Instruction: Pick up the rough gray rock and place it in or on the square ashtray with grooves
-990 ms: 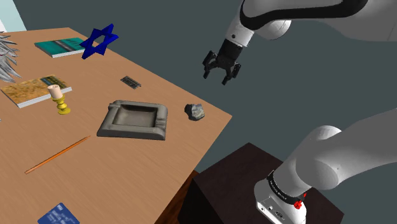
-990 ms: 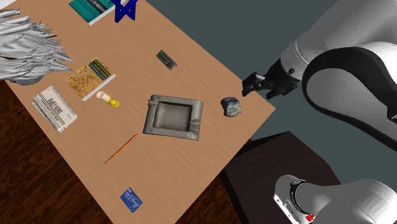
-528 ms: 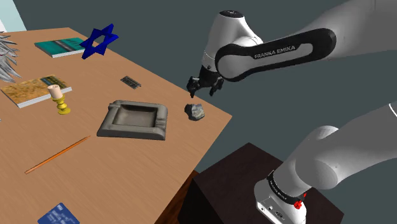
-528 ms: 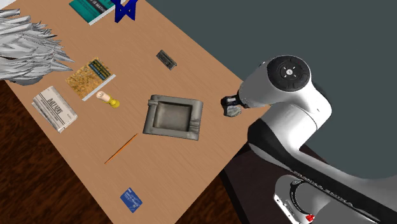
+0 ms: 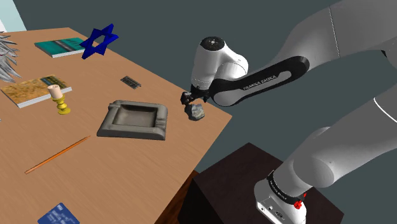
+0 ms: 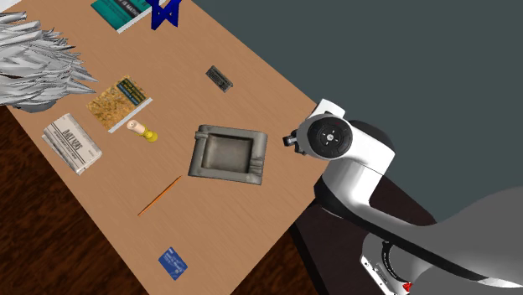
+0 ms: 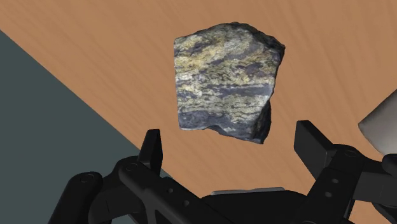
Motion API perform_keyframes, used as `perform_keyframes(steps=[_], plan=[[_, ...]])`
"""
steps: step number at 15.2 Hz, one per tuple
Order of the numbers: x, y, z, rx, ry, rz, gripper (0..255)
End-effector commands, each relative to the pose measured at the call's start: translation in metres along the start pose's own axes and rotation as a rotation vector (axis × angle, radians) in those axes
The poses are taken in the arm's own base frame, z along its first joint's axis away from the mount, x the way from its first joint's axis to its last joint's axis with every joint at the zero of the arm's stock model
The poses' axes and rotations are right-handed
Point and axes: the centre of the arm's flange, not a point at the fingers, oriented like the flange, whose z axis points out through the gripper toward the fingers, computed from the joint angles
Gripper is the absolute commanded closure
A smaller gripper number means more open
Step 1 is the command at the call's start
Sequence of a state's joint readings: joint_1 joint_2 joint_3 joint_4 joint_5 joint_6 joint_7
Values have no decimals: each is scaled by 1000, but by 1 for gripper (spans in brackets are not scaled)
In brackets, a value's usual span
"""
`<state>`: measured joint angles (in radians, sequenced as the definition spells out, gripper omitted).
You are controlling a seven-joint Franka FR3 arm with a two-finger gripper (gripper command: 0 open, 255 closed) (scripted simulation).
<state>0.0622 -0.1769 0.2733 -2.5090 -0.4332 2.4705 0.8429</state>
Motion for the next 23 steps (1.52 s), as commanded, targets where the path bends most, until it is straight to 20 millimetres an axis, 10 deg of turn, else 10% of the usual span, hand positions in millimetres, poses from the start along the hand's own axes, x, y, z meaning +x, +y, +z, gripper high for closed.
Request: perform_keyframes(steps=[1,10,11,23], plan=[[0,0,11,0,1,-1,0],[0,0,19,0,1,-1,0],[0,0,19,0,1,-1,255],[4,3,4,0,1,-1,255]])
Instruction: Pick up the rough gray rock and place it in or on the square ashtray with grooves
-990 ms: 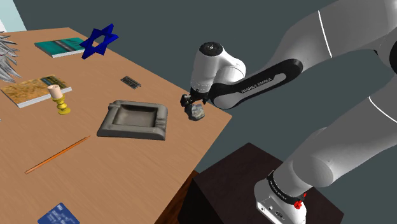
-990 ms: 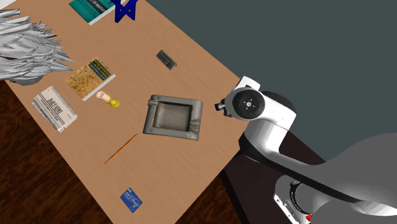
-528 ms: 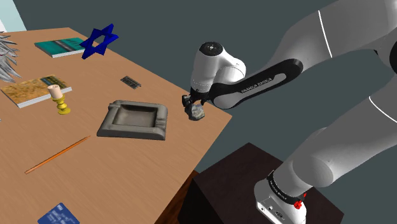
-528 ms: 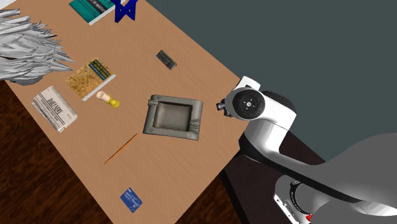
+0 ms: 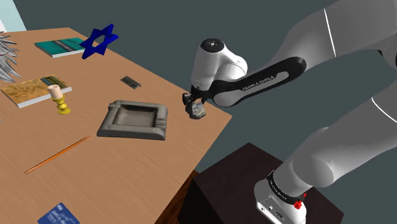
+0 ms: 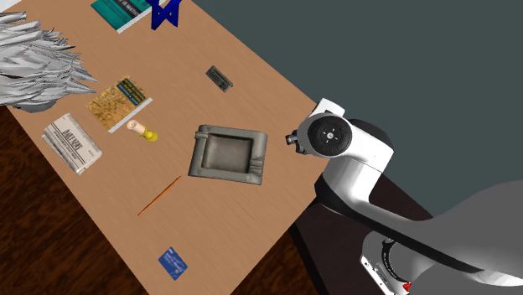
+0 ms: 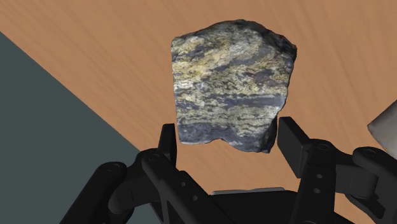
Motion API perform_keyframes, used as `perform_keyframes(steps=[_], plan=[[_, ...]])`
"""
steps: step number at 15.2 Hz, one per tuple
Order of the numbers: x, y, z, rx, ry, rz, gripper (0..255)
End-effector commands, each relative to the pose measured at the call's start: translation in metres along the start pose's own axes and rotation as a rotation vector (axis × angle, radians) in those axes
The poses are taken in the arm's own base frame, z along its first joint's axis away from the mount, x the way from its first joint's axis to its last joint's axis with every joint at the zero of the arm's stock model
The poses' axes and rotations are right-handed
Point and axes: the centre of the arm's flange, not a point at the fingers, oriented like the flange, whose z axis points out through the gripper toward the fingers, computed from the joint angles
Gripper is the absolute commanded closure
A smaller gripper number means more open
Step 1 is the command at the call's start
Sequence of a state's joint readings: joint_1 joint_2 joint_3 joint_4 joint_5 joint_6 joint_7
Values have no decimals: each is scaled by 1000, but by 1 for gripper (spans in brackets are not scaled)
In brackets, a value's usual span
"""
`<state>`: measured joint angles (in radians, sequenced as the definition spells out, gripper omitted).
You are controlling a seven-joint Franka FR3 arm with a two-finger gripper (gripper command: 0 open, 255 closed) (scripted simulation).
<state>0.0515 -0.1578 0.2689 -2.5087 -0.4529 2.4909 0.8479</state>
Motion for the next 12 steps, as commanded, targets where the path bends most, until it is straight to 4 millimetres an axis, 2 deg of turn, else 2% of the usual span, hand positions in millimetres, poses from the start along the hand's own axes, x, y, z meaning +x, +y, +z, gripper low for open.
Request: perform_keyframes(steps=[1,12], plan=[[4,2,-9,0,0,0,255],[21,12,-63,0,0,0,255]])
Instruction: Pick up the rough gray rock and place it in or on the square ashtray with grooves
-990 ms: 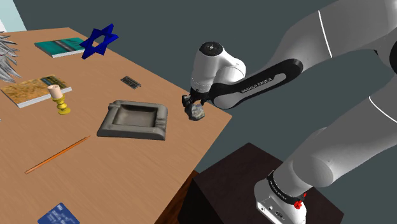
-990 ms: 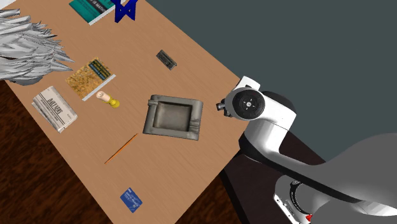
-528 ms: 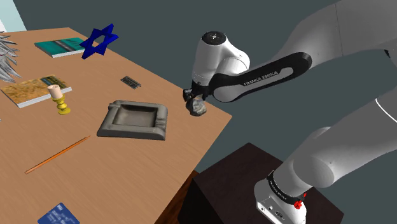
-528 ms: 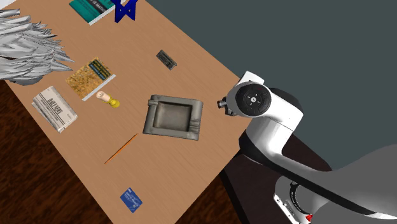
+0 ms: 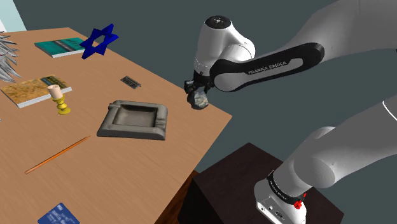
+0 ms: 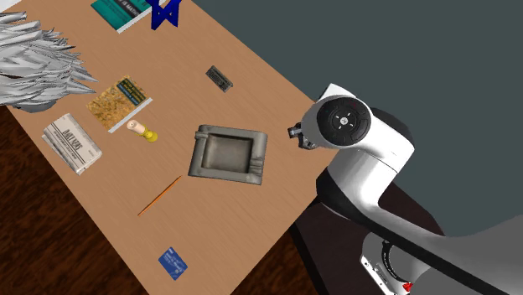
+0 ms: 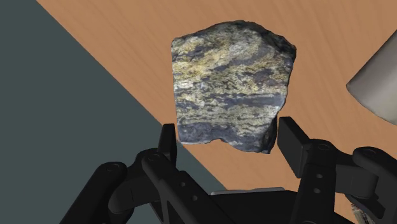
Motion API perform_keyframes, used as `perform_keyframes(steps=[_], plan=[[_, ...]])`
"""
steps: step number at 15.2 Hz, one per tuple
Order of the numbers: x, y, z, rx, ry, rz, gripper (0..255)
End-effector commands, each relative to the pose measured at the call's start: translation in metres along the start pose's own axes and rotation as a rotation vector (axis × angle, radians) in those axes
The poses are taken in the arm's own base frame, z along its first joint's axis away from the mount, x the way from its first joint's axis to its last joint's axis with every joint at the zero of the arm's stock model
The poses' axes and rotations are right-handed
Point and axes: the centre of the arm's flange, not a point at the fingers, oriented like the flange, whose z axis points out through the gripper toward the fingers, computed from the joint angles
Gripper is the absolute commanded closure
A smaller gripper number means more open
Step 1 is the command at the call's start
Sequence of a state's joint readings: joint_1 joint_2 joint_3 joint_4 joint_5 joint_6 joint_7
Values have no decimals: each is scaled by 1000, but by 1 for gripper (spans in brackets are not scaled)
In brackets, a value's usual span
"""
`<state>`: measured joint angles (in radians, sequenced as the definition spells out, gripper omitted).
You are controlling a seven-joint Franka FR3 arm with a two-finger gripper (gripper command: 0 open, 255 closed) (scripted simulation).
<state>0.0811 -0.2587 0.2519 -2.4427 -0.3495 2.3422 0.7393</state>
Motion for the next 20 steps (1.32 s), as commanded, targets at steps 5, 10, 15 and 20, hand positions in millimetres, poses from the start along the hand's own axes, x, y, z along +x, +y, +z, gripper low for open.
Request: perform_keyframes(steps=[5,10,15,20], plan=[[10,6,-30,0,0,0,255],[17,-17,-48,0,0,0,255],[24,-80,-67,0,0,0,255],[32,-142,-85,0,0,0,255]])
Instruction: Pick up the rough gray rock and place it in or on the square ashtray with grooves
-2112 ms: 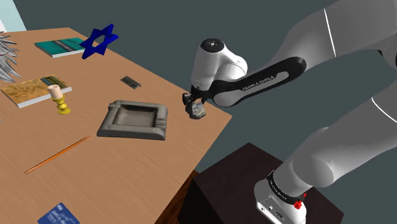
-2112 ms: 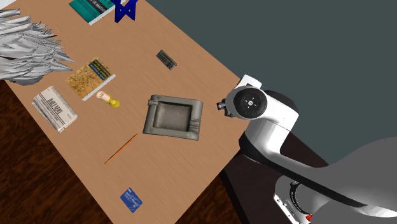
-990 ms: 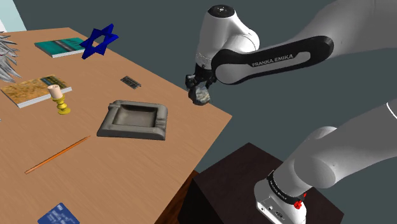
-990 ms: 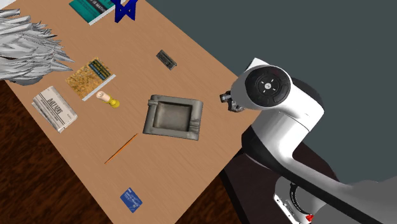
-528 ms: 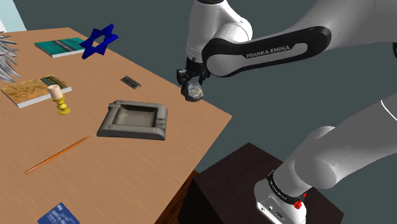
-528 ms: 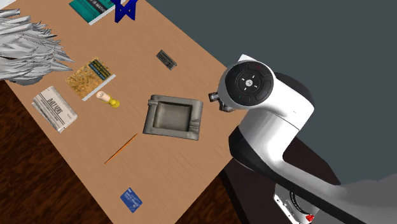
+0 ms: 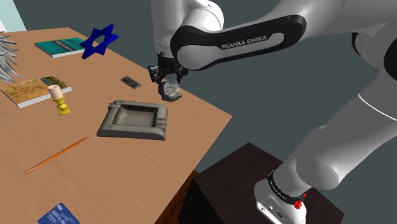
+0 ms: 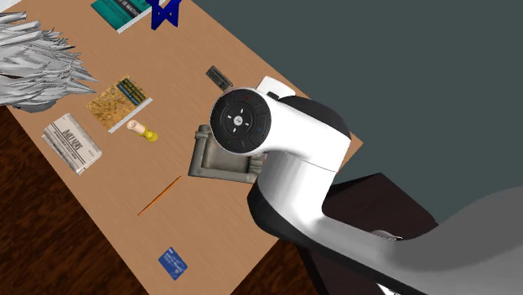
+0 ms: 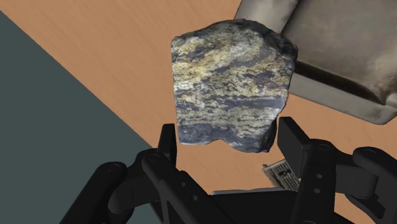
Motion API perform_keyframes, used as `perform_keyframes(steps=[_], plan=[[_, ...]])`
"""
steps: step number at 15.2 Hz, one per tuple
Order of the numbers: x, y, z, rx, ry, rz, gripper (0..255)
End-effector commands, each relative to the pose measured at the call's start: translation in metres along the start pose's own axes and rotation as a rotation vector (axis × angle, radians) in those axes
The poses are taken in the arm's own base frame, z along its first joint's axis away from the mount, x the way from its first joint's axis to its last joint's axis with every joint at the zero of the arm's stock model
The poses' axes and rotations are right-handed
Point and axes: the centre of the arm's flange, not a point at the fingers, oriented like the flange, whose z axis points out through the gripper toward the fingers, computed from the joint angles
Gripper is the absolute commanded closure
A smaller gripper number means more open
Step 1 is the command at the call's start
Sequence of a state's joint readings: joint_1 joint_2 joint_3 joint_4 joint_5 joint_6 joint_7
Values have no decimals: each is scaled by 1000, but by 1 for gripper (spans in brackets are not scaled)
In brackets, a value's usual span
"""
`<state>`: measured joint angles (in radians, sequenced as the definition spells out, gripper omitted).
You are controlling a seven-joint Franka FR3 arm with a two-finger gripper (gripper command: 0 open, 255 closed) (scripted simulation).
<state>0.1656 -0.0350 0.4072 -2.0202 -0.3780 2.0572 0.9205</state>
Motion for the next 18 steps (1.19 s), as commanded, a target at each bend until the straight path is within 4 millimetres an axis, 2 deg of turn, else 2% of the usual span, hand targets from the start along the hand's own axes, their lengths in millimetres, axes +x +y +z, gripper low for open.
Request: perform_keyframes(steps=[1,7,8,18], plan=[[3,-28,-7,0,0,2,255],[12,-103,-30,0,0,2,255],[15,-126,-36,0,0,2,255],[-1,-136,13,0,0,2,255]])
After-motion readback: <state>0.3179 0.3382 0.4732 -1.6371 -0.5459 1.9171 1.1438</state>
